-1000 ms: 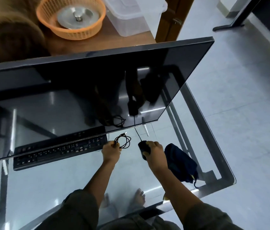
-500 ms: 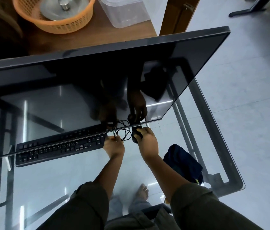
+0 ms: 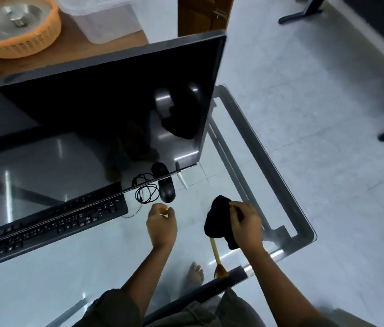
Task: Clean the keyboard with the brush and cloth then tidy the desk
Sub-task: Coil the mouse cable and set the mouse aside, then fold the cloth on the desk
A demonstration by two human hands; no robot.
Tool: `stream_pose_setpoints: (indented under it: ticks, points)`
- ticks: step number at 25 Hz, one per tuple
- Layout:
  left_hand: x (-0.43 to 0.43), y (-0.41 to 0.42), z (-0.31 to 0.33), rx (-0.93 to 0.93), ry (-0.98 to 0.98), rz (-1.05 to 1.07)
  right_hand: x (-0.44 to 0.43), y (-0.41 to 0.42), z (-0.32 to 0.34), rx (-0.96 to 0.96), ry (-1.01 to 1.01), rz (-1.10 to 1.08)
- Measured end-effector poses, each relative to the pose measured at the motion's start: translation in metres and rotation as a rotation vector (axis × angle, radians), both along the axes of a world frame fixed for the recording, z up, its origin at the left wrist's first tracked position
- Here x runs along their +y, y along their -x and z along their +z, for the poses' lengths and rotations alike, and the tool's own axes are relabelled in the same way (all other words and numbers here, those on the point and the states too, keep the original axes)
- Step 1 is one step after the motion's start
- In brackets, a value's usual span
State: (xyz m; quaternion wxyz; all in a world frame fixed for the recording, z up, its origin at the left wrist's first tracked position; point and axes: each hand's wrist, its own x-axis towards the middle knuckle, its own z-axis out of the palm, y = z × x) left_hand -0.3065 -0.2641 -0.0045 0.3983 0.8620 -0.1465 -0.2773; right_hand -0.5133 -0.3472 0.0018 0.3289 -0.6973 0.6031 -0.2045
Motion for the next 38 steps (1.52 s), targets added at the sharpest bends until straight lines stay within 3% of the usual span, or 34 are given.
stream_pose_setpoints:
  ticks: [5, 8, 14, 18, 21, 24, 27, 32, 35, 38]
  points:
    - [-0.031, 0.060, 0.000, 0.044, -0.040, -0.618, 0.006, 0.056, -0.008, 0.208, -0.088, 0.196]
    - [-0.055, 0.081, -0.005, -0.016, -0.203, -0.792, 0.010, 0.067, -0.009, 0.306, -0.165, 0.213]
    - [-0.073, 0.096, -0.006, -0.063, -0.326, -0.699, 0.006, 0.083, -0.012, 0.041, -0.178, -0.011]
    - [-0.077, 0.091, -0.002, 0.040, -0.303, -0.714, -0.002, 0.090, -0.010, -0.072, -0.209, -0.059]
    - [-0.078, 0.089, 0.005, 0.176, -0.291, -0.623, -0.003, 0.091, -0.010, -0.084, -0.221, -0.045]
    - [-0.077, 0.100, 0.018, 0.476, -0.200, -0.497, 0.004, 0.093, -0.011, -0.006, -0.178, 0.043]
    - [-0.077, 0.101, 0.027, 0.599, -0.131, -0.455, 0.009, 0.061, -0.010, 0.121, -0.159, 0.155]
    - [-0.083, 0.088, 0.050, 0.583, -0.105, -0.418, 0.006, 0.041, -0.015, -0.026, -0.035, -0.104]
    - [-0.076, 0.088, 0.047, 0.476, -0.125, -0.430, 0.007, 0.065, -0.019, -0.061, 0.031, -0.102]
    - [-0.073, 0.085, 0.048, 0.568, -0.013, -0.346, 0.008, 0.074, -0.018, -0.047, 0.045, -0.103]
